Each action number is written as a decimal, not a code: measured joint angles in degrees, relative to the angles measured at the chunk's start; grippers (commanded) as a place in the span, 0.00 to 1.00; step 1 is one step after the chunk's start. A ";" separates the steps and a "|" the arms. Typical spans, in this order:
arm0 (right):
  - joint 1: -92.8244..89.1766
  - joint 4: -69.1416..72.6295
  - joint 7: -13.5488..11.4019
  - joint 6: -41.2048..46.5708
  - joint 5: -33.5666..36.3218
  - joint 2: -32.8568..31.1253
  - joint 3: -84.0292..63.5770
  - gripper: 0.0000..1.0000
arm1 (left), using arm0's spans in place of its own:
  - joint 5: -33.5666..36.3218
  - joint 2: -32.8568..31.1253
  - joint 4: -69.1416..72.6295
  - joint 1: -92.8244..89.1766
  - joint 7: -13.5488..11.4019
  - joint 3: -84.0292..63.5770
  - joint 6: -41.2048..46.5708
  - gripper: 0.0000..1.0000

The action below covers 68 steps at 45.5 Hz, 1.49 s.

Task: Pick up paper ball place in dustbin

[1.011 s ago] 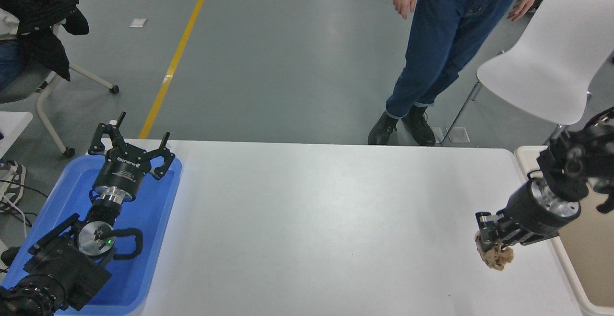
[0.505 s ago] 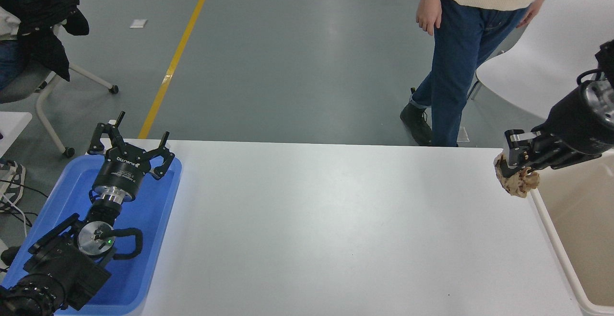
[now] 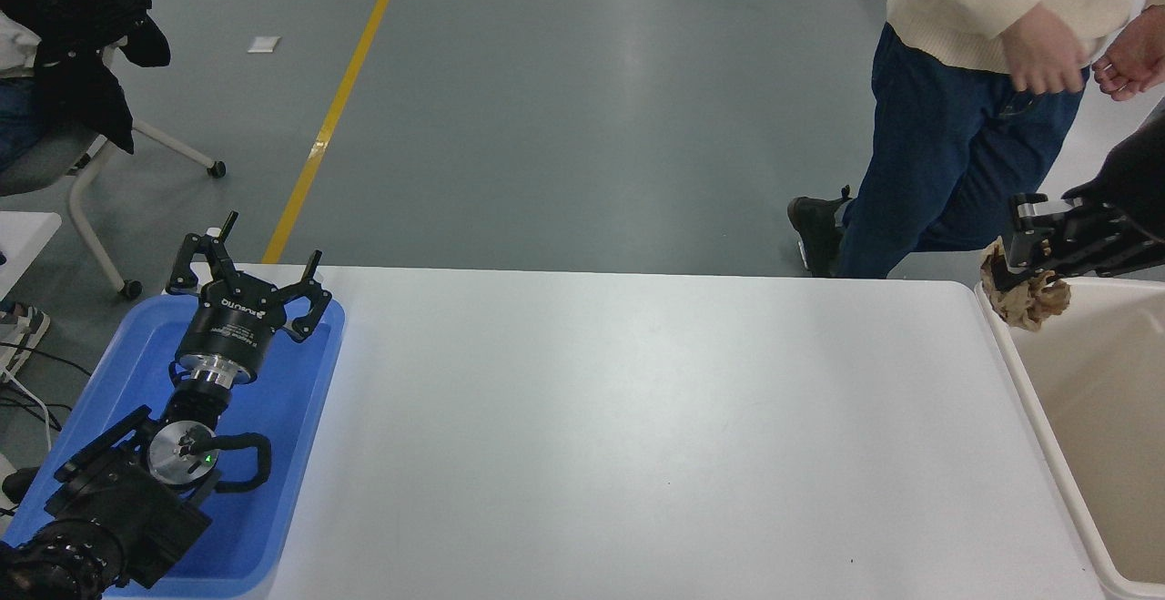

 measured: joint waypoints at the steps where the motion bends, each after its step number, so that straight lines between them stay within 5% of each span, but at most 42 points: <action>1: -0.16 -0.23 -0.02 0.00 -0.34 -0.20 -0.63 0.00 | -0.01 0.00 0.00 0.00 0.00 0.00 0.00 1.00; 20: -14.00 -6.54 -0.09 -18.18 -3.11 -5.22 -7.67 0.00 | -0.01 -0.01 0.02 0.00 0.00 0.00 0.00 1.00; 43: -50.31 -24.94 0.01 -46.80 0.02 -8.05 10.21 0.00 | 0.00 0.00 0.01 0.06 -0.09 0.00 -0.01 1.00; 68: -90.37 -65.54 0.02 -51.43 0.49 8.82 37.60 0.00 | -0.07 -0.01 0.02 0.06 -0.17 0.00 -0.01 1.00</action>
